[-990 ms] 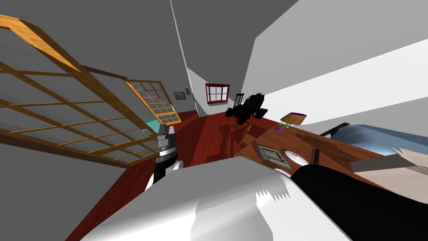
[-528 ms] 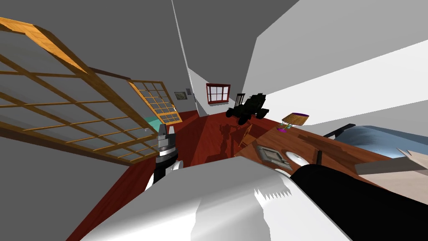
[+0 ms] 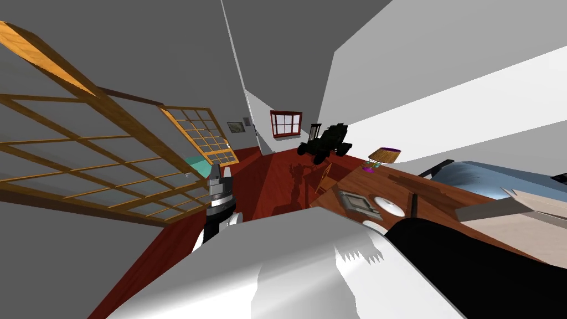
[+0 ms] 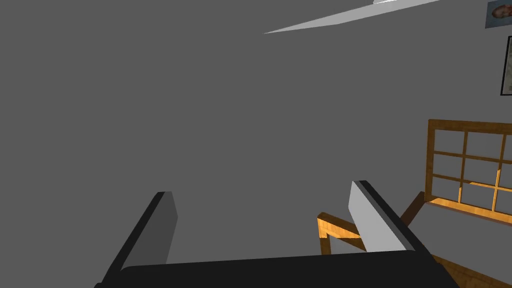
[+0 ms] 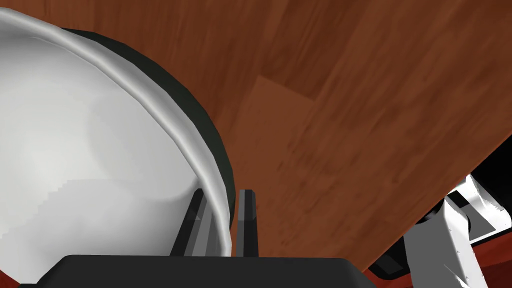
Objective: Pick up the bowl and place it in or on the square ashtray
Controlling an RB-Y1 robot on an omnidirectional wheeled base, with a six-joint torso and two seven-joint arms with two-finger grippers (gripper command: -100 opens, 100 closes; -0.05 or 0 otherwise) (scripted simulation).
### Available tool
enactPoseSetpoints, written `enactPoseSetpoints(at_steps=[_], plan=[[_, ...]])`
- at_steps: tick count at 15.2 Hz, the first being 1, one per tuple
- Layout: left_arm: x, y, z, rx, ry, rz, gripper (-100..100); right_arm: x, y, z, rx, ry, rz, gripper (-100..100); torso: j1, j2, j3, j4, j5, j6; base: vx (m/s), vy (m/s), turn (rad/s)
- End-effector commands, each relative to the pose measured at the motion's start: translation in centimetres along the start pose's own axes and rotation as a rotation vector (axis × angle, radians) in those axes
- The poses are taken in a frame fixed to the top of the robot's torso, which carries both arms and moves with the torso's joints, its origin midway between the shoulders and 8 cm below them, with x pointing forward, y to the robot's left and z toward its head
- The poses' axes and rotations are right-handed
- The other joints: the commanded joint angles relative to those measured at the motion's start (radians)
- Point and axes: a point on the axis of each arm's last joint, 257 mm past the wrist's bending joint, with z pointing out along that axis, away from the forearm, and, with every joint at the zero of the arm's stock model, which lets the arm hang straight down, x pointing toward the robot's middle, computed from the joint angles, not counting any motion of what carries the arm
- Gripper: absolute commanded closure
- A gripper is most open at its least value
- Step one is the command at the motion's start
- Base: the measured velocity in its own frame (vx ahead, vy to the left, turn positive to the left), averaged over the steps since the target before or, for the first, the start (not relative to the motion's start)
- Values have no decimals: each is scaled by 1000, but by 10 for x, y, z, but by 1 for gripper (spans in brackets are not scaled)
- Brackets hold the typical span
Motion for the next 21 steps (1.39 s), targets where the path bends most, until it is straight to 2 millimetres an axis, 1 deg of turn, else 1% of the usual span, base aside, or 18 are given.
enactPoseSetpoints(at_steps=[1,7,11,14,18,19,21], plan=[[0,0,0,0,0,0,0,0,0,0,0,0,0,100,0,0,0,0,0,0,8,15,-20],[0,0,0,0,0,0,0,-6,-8,5,-29,-25,-1,100,3,-5,-3,-1,0,-2,63,63,55],[0,0,0,0,0,0,0,-7,-18,8,-45,-37,4,100,3,-7,-4,-1,1,-4,78,62,63],[0,0,0,0,0,0,0,-7,-29,9,-52,-41,10,100,3,-5,-3,-1,1,-3,49,54,55],[0,0,0,0,0,0,0,-5,-44,8,-55,-41,18,100,0,-4,-2,-1,1,-3,31,20,46],[0,0,0,0,0,0,0,-4,-52,7,-55,-38,21,100,0,-3,-2,-1,1,-3,2,6,36],[0,0,0,0,0,0,0,-2,-60,5,-55,-34,22,100,-2,-2,-1,-1,1,-3,-9,-1,32]])
